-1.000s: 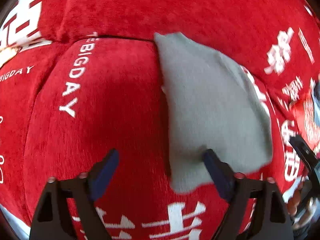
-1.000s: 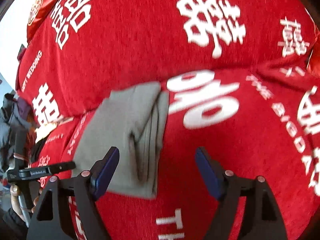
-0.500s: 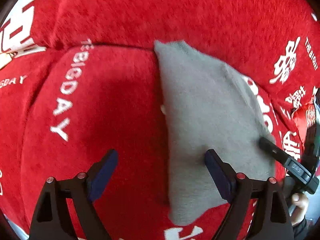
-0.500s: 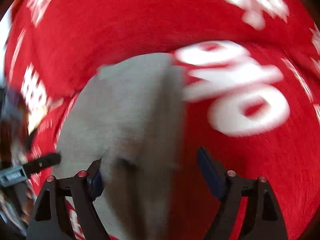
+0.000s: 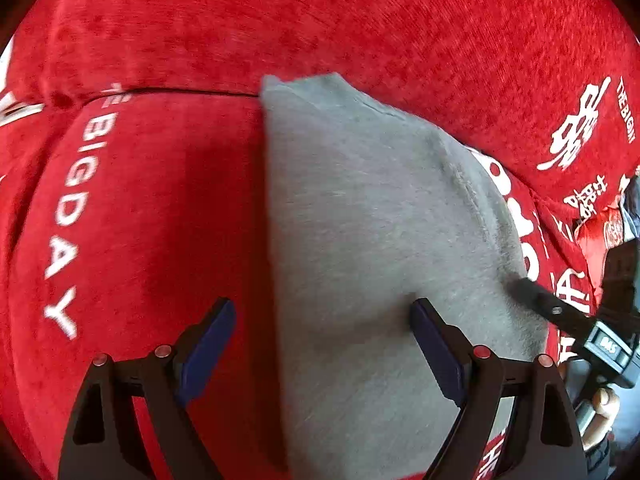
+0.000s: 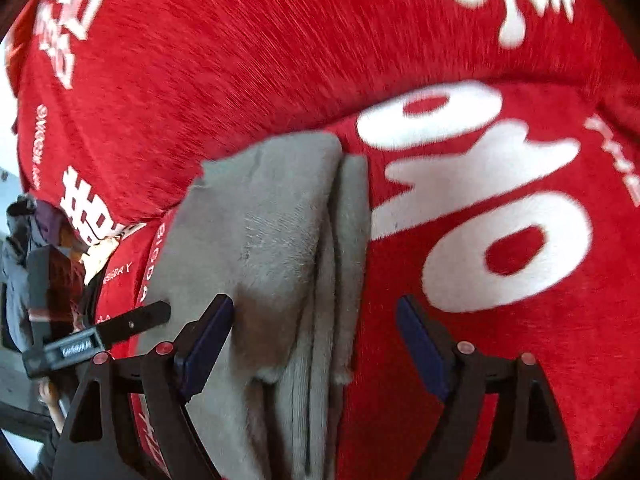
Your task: Fold small clothes
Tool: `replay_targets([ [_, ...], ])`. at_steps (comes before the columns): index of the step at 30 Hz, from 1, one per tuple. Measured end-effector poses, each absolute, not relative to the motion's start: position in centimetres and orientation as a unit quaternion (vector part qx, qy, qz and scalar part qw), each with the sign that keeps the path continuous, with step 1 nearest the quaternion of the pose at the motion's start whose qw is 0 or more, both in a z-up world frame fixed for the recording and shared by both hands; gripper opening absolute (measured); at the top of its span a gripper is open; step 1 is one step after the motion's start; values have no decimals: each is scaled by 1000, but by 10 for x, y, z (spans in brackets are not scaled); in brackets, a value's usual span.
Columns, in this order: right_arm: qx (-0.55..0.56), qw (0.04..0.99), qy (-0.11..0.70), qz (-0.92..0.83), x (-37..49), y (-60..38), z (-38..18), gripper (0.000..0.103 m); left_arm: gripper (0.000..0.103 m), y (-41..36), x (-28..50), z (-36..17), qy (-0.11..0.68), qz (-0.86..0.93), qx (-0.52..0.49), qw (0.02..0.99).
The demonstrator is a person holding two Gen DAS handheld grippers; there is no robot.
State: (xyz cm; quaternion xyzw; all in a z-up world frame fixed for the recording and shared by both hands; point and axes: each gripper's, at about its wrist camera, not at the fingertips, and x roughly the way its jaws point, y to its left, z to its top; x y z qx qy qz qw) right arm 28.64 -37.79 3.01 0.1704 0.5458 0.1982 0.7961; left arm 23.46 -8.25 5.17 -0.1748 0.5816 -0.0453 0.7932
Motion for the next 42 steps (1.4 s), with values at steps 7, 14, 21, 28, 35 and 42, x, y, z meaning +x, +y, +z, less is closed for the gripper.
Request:
replay_targets([
  [7,140,798,549,207,304,-350,18,93,96,-89,252,32,585,-75,-213,779],
  [14,96,800,540,241,298,-316,27,41,45,-102,244,51,563,-98,-179,801],
  [21,81,816,515,248,264,-310,58,38,39,-107,217,83,562,-92,-157,807],
  [28,77,826,492,265,211,-303,97,38,39,-96,162,118,547,-103,-158,815],
  [35,63,829,484,273,144,-297,113,38,39,-93,96,127,545,-105,-147,819],
  [42,55,830,484,272,91,-294,108,38,39,-94,41,120,541,-93,-140,824],
])
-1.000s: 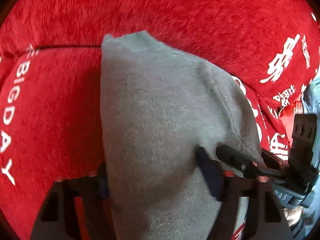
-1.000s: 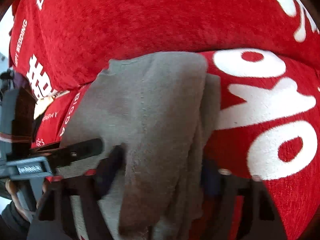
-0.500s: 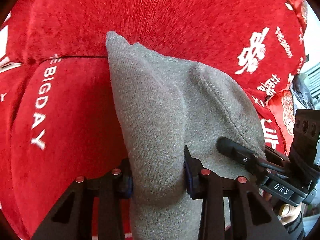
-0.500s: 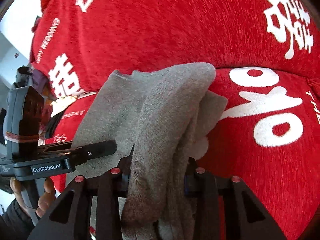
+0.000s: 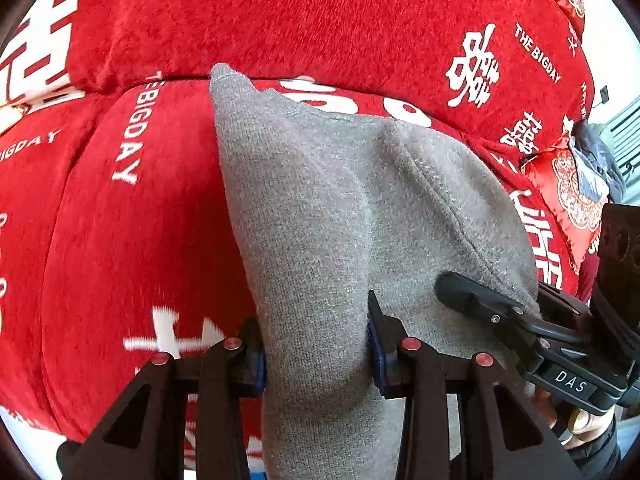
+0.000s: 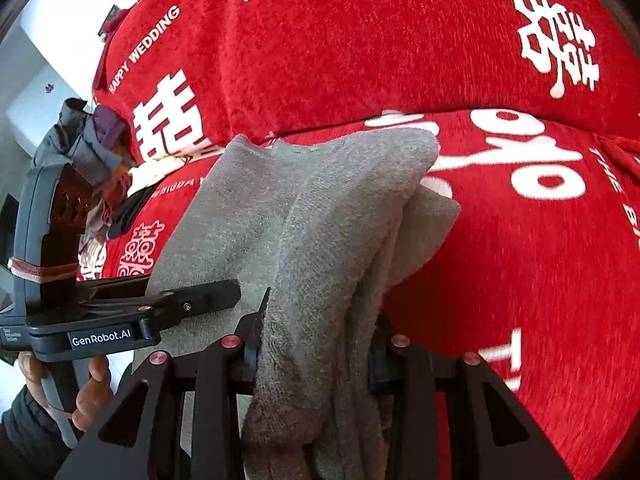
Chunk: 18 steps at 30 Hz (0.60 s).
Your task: Fold small clothes
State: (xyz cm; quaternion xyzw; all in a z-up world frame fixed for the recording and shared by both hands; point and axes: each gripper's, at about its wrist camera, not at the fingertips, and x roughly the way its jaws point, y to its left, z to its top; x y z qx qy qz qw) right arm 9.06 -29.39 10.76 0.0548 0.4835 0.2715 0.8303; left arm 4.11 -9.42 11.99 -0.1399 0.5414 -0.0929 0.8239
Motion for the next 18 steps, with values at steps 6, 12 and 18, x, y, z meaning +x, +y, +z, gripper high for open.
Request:
replay_targets([
  [6,39,836,478,267,56,-288,103,38,39,-99,10,112,534,-84,-129,831],
  [12,17,844,469,259,28,-279,91,38,39,-101,-12,99,527,-79,-115,839],
  [18,-1,848,462,259,13,-275,76,38,39,-98,-27,82,518,-75,-114,844],
])
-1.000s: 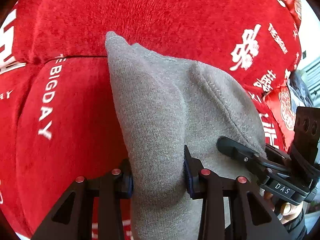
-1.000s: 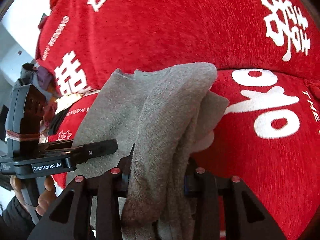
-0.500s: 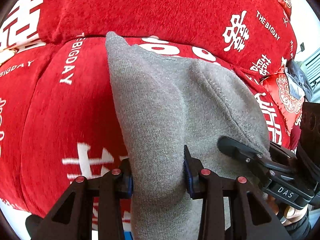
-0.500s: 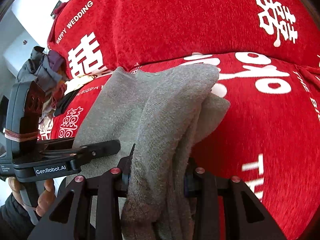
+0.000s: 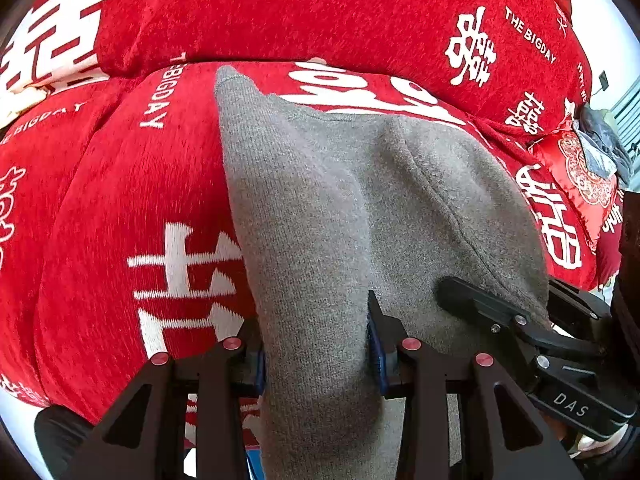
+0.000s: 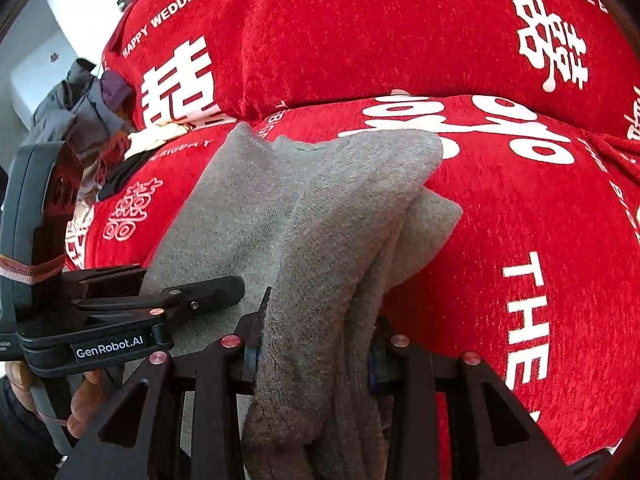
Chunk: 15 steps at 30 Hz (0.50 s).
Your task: Fold small clothes
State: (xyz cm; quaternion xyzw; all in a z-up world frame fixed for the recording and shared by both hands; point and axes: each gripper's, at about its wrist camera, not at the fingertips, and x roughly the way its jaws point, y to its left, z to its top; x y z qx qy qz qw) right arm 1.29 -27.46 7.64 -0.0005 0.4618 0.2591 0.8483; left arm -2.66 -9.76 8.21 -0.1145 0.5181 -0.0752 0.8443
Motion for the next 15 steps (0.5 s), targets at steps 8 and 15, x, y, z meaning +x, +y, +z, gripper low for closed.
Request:
replay_targets([
  [8,-10,852,456,257,12,-275,61,38,45,-96,-32,66,506,-64,-110,853],
  [15,2,842,480,246,18,-285,46,52,84,-95,-34,60,508,-36,-92,856],
])
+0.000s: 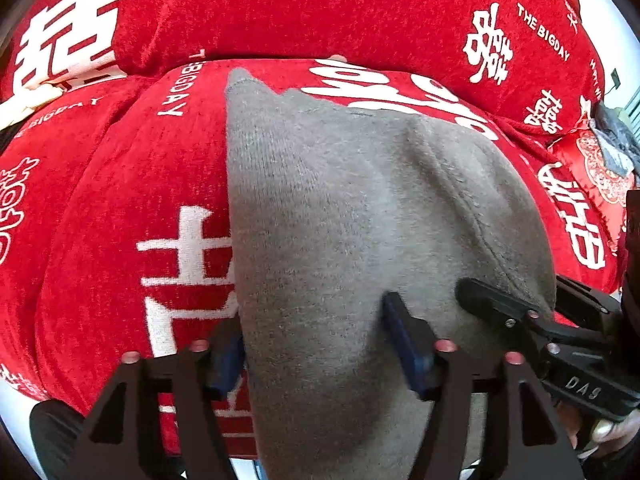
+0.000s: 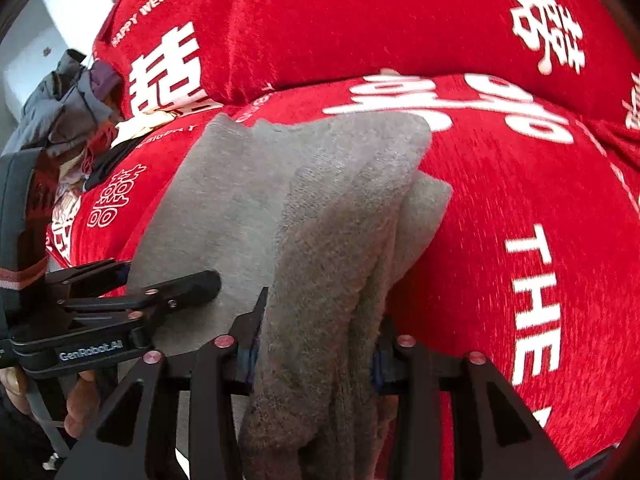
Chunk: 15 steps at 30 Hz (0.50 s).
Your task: Fold small clothes
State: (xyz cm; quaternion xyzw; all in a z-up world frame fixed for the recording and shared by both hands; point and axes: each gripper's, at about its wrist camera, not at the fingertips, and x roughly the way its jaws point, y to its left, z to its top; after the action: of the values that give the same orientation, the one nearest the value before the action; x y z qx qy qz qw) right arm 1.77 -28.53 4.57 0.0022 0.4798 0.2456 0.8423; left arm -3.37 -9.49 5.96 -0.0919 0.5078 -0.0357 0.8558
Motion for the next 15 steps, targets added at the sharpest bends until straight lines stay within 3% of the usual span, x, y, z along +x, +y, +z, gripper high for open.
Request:
replay_targets([
  [2,14,837,496,231,22,-292,42,58,97,-91,-34,58,513,-3,-78,855],
  [6,58,839,500,209,24,-314,48,59,97,-75,-41,63,514,6,-99,852],
  [15,-43,867,427,255,1,-282,98,62,97,-65,-38,103,474,30,-90,876],
])
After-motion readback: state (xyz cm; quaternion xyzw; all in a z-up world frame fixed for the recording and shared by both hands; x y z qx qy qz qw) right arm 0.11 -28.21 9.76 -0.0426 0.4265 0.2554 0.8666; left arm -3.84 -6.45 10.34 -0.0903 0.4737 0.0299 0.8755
